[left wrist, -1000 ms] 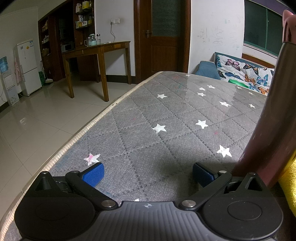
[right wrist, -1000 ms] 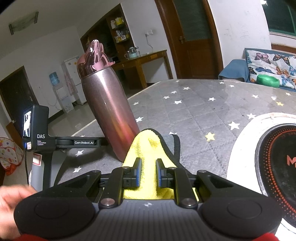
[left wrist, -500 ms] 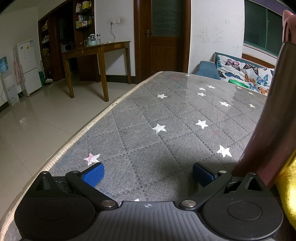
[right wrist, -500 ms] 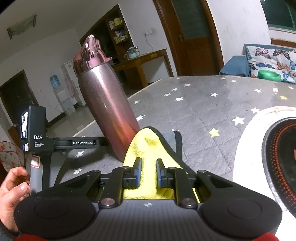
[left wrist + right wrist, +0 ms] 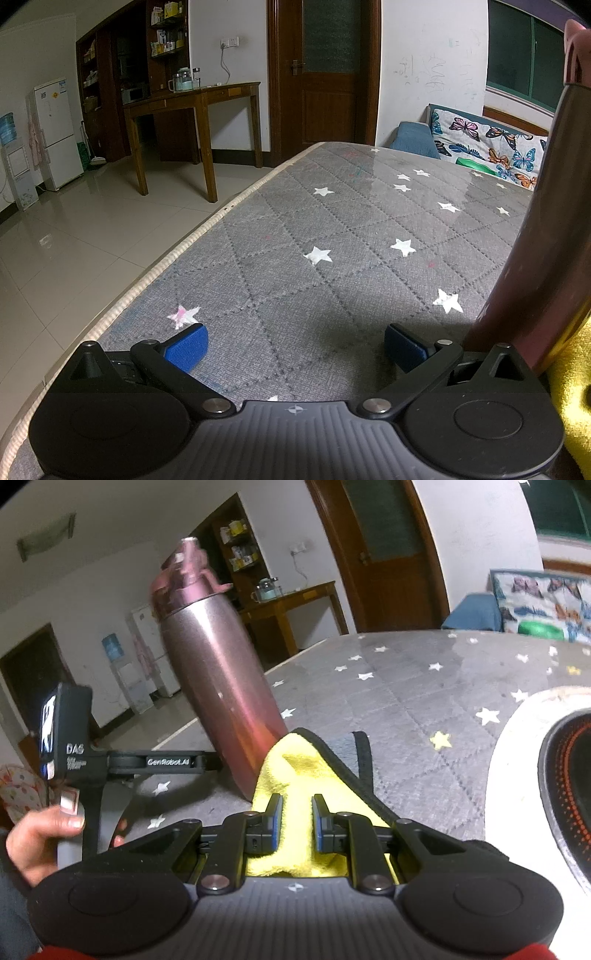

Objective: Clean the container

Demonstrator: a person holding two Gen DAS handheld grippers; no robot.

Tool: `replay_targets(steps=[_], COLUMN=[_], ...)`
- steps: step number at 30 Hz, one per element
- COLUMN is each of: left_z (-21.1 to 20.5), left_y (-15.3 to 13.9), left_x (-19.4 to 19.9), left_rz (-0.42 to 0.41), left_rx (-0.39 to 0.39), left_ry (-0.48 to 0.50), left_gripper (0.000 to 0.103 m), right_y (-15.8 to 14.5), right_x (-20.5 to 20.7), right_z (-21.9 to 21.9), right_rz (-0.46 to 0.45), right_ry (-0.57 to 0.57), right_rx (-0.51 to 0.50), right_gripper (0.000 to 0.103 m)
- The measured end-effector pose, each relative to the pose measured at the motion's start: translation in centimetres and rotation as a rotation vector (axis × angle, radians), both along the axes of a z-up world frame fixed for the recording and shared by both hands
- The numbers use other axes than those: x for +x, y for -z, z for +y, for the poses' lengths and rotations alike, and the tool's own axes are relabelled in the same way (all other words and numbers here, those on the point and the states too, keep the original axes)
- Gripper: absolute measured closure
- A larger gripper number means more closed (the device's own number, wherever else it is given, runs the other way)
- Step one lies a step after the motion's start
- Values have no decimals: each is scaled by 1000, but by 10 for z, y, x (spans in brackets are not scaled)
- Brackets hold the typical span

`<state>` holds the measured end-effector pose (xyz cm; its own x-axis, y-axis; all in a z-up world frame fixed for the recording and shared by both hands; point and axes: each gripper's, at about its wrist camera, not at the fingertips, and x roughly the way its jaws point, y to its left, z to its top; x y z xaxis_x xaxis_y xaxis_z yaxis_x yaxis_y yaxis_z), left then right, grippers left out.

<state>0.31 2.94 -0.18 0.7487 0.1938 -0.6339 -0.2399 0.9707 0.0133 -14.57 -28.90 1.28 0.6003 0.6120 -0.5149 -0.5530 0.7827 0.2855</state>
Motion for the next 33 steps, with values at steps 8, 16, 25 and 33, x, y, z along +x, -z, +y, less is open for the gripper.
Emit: replay_targets(steps=[8,16,25,33], left_z=[-1,0,-1,-11], left_y=[0,0,0,-3], left_x=[0,0,0,-8], left_rz=[0,0,1,11], left_rx=[1,0,3,-1], left_ry=[0,0,0,25], left_gripper=[0,0,0,0], right_y=[1,6,4,4], right_x=[-5,5,-2,-4], right_z=[4,-1,6,3], right_rz=[-38,11,-30,-29], right_ry=[-33,-54,-45,-49], right_rx=[-27,33,-15,-15], right_gripper=[87,87,87,87])
